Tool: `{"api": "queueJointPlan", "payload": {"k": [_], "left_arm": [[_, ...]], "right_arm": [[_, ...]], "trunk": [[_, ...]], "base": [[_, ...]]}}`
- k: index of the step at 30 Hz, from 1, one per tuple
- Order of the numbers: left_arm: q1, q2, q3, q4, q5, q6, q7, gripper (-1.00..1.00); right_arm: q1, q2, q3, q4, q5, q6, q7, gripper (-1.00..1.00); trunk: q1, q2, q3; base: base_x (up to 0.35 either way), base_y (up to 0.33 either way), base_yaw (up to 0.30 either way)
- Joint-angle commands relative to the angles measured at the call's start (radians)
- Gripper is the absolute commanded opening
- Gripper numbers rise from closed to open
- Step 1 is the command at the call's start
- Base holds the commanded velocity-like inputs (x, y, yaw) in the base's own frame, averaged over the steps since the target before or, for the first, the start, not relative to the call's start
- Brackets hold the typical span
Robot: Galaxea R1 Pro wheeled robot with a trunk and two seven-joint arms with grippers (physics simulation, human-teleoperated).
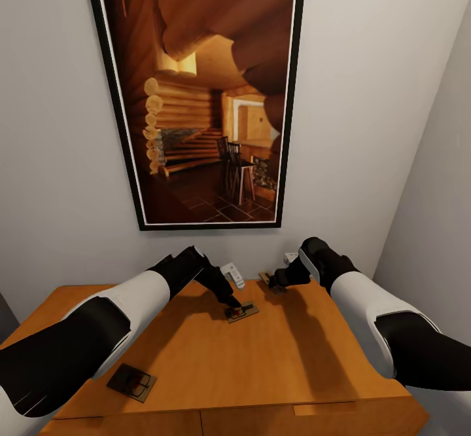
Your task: Take the four mousetraps from the cabinet in the bathroom and place them on the bathroom floor. Make sure all four end up on the same floor surface, and ensure that at least two of them are either under or directly next to the same bathroom sink.
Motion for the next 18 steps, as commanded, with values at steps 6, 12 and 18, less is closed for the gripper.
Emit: {"api": "queueJointPlan", "payload": {"k": [6, 12, 18], "left_arm": [[-0.001, 0.000, 0.008, 0.003, -0.009, -0.001, -0.017, 1.00], [0.001, 0.000, 0.010, 0.011, -0.008, -0.007, -0.022, 1.00], [0.006, 0.000, 0.010, 0.015, -0.008, -0.010, -0.026, 1.00]], "right_arm": [[-0.001, -0.002, 0.005, -0.001, -0.001, 0.004, 0.001, -1.00], [-0.001, -0.002, 0.005, -0.001, -0.001, 0.004, 0.002, -1.00], [-0.001, -0.002, 0.005, -0.001, 0.000, 0.004, 0.003, -1.00]], "trunk": [[0.000, -0.001, -0.001], [0.000, -0.001, -0.001], [0.000, -0.001, -0.001]], "base": [[0.000, 0.000, 0.000], [0.000, 0.000, 0.000], [0.000, 0.000, 0.000]]}}
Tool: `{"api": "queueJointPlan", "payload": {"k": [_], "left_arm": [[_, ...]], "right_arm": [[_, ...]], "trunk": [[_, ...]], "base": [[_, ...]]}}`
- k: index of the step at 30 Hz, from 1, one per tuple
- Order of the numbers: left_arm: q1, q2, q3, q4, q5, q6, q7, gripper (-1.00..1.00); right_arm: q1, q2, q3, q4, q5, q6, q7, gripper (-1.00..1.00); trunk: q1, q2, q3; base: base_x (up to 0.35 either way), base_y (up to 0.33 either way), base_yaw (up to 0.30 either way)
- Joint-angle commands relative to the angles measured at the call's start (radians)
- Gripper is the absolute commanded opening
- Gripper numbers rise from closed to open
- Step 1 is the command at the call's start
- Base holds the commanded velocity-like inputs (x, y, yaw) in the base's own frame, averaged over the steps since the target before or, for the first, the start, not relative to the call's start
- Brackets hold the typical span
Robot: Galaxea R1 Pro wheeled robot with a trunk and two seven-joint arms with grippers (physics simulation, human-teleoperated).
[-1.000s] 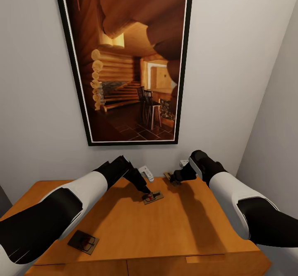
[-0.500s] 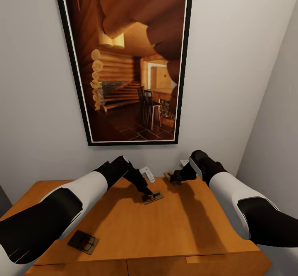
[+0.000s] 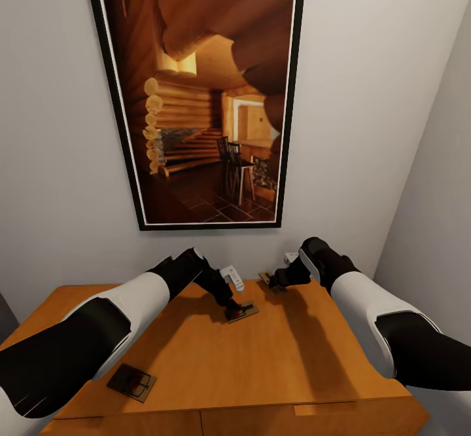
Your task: Take the four mousetraps from the cabinet in the bathroom and place them on the bathroom floor. Make sure all four end up on the same floor surface, and ensure that at least two of them are either under or directly next to the same bathroom sink.
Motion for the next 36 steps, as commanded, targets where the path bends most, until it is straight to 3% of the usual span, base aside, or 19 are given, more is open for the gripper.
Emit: {"api": "queueJointPlan", "payload": {"k": [1, 8, 21, 36], "left_arm": [[0.000, 0.000, 0.008, -0.001, -0.009, 0.009, -0.005, 1.00], [0.002, 0.000, 0.009, 0.000, -0.009, 0.009, -0.006, 1.00], [0.003, 0.000, 0.008, 0.000, -0.009, 0.010, -0.006, 1.00], [0.003, 0.000, 0.009, 0.000, -0.008, 0.010, -0.006, 1.00]], "right_arm": [[-0.001, -0.001, 0.006, -0.001, -0.001, 0.004, 0.000, -1.00], [-0.001, -0.003, 0.006, -0.001, 0.000, 0.004, 0.000, -1.00], [-0.001, -0.050, 0.007, -0.001, -0.003, 0.004, 0.003, -1.00], [-0.001, -0.057, 0.007, -0.001, -0.001, 0.005, 0.003, -1.00]], "trunk": [[0.000, -0.001, -0.001], [0.000, -0.001, -0.001], [0.000, -0.001, -0.001], [0.000, -0.001, -0.001]], "base": [[0.000, 0.000, 0.000], [0.000, 0.000, 0.000], [0.000, 0.000, 0.000], [0.000, 0.000, 0.000]]}}
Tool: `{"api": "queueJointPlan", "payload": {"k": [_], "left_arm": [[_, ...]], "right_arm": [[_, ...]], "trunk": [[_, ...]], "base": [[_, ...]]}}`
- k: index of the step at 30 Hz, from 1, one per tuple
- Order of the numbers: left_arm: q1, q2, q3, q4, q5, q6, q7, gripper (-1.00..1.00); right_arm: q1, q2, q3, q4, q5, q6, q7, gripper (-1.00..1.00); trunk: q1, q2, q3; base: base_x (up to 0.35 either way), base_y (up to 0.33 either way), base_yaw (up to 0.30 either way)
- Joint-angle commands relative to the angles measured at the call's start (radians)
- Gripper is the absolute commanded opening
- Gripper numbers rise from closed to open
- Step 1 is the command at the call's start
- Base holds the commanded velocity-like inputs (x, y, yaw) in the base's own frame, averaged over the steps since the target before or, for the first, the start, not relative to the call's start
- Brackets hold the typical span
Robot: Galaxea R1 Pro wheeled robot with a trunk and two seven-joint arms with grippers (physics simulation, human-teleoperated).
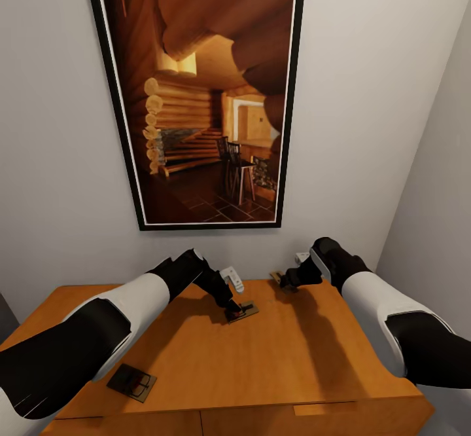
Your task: Take the four mousetraps from the cabinet in the bathroom and place them on the bathroom floor. Make sure all four end up on the same floor surface, and ensure that at least two of them are either under or directly next to the same bathroom sink.
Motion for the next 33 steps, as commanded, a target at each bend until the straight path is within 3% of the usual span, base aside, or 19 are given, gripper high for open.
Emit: {"api": "queueJointPlan", "payload": {"k": [1, 5, 8, 11, 14, 17, 20, 25, 33], "left_arm": [[0.000, 0.000, 0.008, -0.001, -0.009, 0.009, -0.005, 1.00], [0.000, 0.000, 0.009, 0.000, -0.009, 0.009, -0.005, 1.00], [0.000, 0.000, 0.010, 0.000, -0.009, 0.009, -0.005, 1.00], [0.000, 0.000, 0.010, 0.000, -0.009, 0.009, -0.005, 1.00], [0.000, 0.000, 0.009, 0.000, -0.009, 0.009, -0.004, 1.00], [0.001, 0.000, 0.009, 0.000, -0.009, 0.010, -0.003, 1.00], [0.001, 0.000, 0.009, 0.000, -0.008, 0.010, -0.003, 1.00], [0.001, 0.000, 0.010, 0.000, -0.008, 0.011, -0.003, 1.00], [0.004, 0.000, 0.010, 0.000, -0.008, 0.010, -0.003, 1.00]], "right_arm": [[-0.001, -0.003, 0.006, -0.001, -0.002, 0.004, 0.001, -1.00], [-0.001, -0.022, 0.007, -0.001, 0.000, 0.006, 0.002, -1.00], [-0.001, -0.052, 0.007, -0.002, 0.002, 0.012, 0.002, -1.00], [-0.001, -0.106, 0.008, -0.003, 0.005, 0.016, 0.004, -1.00], [-0.001, -0.192, 0.012, -0.004, 0.006, 0.025, 0.006, -1.00], [-0.001, -0.248, 0.014, -0.004, 0.007, 0.039, 0.006, -1.00], [-0.001, -0.286, 0.016, -0.004, 0.008, 0.049, 0.007, -1.00], [-0.001, -0.322, 0.018, -0.005, 0.009, 0.056, 0.012, -1.00], [-0.001, -0.332, 0.020, -0.018, 0.010, 0.061, 0.015, -1.00]], "trunk": [[0.000, -0.001, -0.001], [0.000, -0.001, -0.001], [0.000, -0.001, -0.001], [0.000, -0.001, -0.001], [0.000, -0.001, -0.001], [0.000, -0.001, -0.001], [0.000, -0.001, -0.001], [0.000, -0.001, -0.001], [0.000, -0.001, -0.001]], "base": [[0.000, 0.000, 0.000], [0.000, 0.000, 0.000], [0.000, 0.000, 0.000], [0.000, 0.000, 0.000], [0.000, 0.000, 0.000], [0.000, 0.000, 0.000], [0.000, 0.000, 0.000], [0.000, 0.000, 0.000], [0.000, 0.000, 0.000]]}}
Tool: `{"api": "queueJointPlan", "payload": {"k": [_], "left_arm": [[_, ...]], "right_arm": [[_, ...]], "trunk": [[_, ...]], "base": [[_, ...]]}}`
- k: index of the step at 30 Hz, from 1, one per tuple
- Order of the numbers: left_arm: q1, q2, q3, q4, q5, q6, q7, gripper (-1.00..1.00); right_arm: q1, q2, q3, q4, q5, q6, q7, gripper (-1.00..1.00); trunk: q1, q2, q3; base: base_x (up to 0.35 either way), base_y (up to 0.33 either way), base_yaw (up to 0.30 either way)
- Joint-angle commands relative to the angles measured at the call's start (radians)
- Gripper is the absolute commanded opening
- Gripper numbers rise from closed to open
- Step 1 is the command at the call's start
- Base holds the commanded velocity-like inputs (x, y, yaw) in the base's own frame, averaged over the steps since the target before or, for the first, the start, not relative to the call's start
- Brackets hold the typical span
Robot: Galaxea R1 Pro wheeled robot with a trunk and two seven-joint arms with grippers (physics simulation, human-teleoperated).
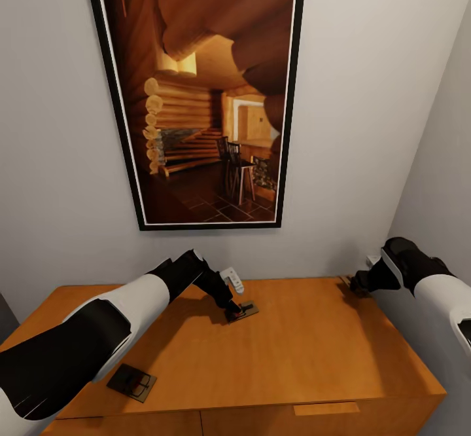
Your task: Take the four mousetraps from the cabinet in the bathroom and place them on the bathroom floor. Make sure all four end up on the same floor surface, and ensure that at least two of them are either under or directly next to the same bathroom sink.
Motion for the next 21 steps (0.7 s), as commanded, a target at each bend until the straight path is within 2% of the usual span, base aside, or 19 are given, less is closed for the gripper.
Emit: {"api": "queueJointPlan", "payload": {"k": [1, 7, 15, 21], "left_arm": [[0.000, 0.000, 0.008, -0.002, -0.009, 0.009, -0.005, 1.00], [0.000, 0.000, 0.007, -0.002, -0.010, 0.010, -0.003, 1.00], [0.000, 0.000, 0.007, -0.007, -0.004, 0.019, 0.100, 1.00], [0.000, 0.000, 0.007, -0.018, 0.043, 0.026, 0.129, 1.00]], "right_arm": [[-0.001, -0.001, 0.006, -0.002, 0.000, 0.004, 0.001, -1.00], [-0.001, 0.001, 0.007, -0.006, 0.000, 0.004, 0.001, -1.00], [-0.001, 0.007, 0.007, -0.005, 0.001, 0.004, 0.000, -1.00], [-0.001, 0.005, 0.007, -0.006, 0.002, 0.004, 0.000, -1.00]], "trunk": [[0.000, -0.001, -0.001], [0.000, -0.001, -0.001], [0.000, -0.001, -0.001], [0.000, -0.001, -0.001]], "base": [[0.000, 0.000, 0.000], [0.000, 0.000, 0.000], [0.000, 0.000, 0.000], [0.000, 0.000, 0.000]]}}
